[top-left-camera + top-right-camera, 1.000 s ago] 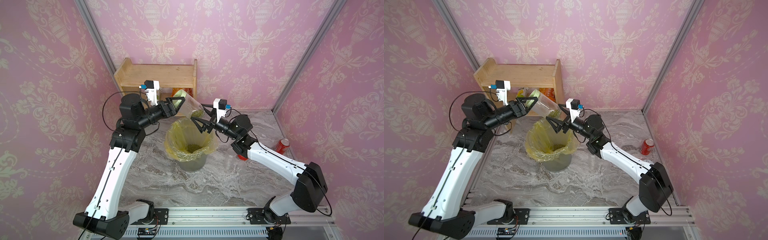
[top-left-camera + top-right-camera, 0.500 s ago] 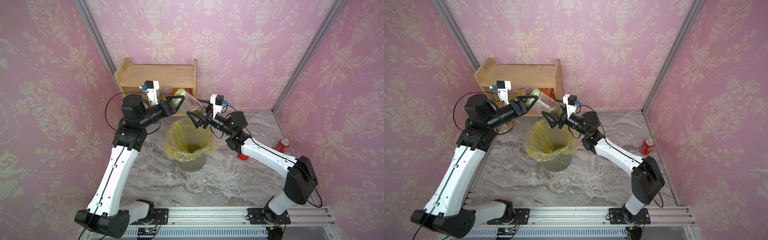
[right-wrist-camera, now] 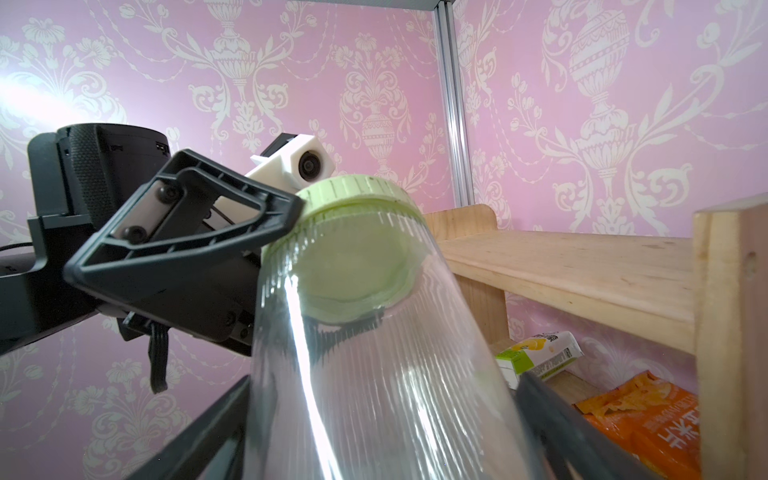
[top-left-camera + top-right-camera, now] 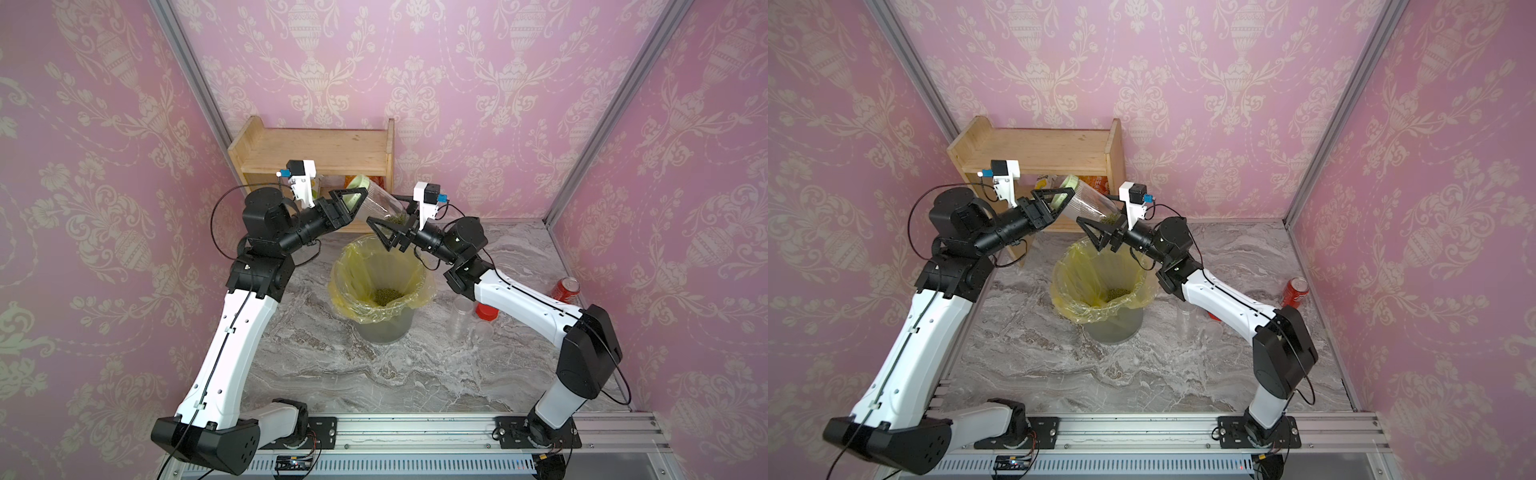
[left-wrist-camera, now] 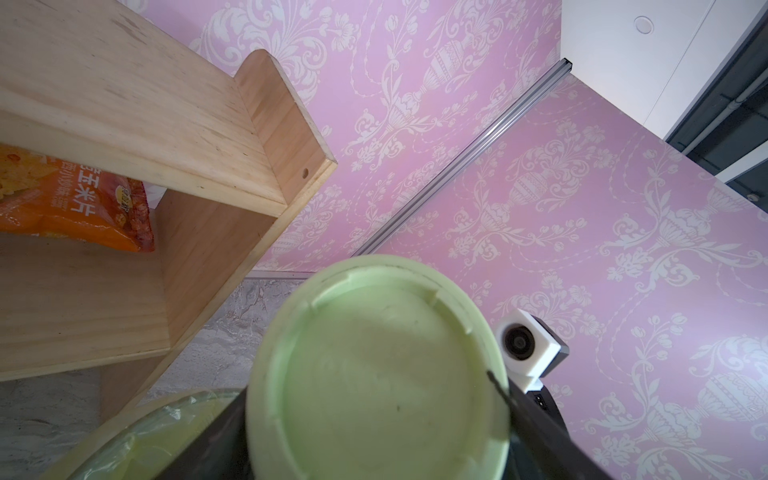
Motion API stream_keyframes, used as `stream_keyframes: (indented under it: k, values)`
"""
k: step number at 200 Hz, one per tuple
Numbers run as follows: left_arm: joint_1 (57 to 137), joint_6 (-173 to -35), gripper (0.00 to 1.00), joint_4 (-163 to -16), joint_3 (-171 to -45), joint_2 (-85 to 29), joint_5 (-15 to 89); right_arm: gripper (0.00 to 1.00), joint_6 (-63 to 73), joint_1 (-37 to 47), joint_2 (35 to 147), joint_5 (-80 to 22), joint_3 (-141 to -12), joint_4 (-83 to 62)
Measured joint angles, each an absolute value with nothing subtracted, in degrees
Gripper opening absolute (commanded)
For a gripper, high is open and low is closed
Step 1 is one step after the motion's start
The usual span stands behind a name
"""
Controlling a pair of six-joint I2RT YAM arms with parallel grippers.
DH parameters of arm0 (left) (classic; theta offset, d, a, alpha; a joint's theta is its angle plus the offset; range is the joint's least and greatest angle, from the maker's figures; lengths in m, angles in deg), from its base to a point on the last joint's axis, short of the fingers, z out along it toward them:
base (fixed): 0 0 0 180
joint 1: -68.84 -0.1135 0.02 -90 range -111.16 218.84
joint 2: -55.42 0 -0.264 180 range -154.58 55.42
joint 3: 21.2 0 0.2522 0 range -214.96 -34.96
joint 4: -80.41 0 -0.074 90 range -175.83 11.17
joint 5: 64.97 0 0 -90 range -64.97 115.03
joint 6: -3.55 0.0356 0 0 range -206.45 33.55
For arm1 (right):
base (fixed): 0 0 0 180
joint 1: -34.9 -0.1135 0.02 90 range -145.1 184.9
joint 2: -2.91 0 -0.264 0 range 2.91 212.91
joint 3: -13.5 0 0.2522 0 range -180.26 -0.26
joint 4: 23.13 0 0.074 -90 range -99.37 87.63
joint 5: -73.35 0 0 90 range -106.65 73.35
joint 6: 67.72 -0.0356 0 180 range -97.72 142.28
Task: Empty moldy mung beans from jars
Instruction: Pick up the jar from the center of the board.
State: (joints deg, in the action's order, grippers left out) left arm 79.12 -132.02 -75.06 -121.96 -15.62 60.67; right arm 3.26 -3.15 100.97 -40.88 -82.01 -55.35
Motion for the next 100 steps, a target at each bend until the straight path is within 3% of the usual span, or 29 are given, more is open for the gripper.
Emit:
stream_keyframes:
  k: [34, 69, 100]
  values:
    - [79.08, -132.56, 0.14, -76.11, -121.96, -15.62, 60.54, 0.94, 2.86, -3.12, 101.4, -41.38, -83.19, -55.02]
    - [79.06, -133.68, 0.21, -77.6, -121.76, -15.62, 60.25, 0.64, 2.4, -3.78, 101.71, -42.91, -83.7, -55.09]
    - [79.06, -133.98, 0.22, -78.95, -120.65, -15.6, 60.19, 0.55, 2.29, -3.76, 101.69, -42.87, -83.67, -54.54]
